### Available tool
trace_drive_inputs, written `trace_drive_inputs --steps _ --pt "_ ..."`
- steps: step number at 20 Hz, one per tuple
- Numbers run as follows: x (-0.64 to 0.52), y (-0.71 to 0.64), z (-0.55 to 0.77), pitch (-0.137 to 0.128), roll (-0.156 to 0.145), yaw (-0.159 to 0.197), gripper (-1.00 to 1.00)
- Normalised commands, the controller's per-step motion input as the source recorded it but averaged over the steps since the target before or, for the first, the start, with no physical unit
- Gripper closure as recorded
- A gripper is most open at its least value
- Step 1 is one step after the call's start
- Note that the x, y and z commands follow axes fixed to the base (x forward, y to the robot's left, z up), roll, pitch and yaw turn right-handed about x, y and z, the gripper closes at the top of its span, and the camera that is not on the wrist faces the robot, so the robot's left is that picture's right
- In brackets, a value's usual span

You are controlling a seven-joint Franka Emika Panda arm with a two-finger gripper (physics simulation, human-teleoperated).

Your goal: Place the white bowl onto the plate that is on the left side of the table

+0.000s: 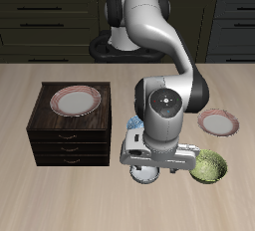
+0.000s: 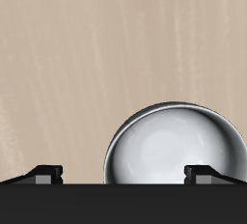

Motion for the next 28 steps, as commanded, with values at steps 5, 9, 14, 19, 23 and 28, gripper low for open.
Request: trace_drive_inputs --steps 5,9,14,19,23,28 --pt "-0.03 0.10 -0.25 0.028 0.030 -0.032 -1.00" --pt "-0.03 0.18 -0.28 0.035 0.020 -0.016 1.00" --pt "-0.01 0.11 -0.06 0.004 0.018 0.006 1.00" --pt "0.02 0.08 0.13 -0.018 0.005 0.003 1.00" --pt "0.01 0.04 0.24 -0.031 -0.007 0.004 1.00" --pt "-0.16 -0.05 0.42 -0.051 -0.062 -0.002 1.00"
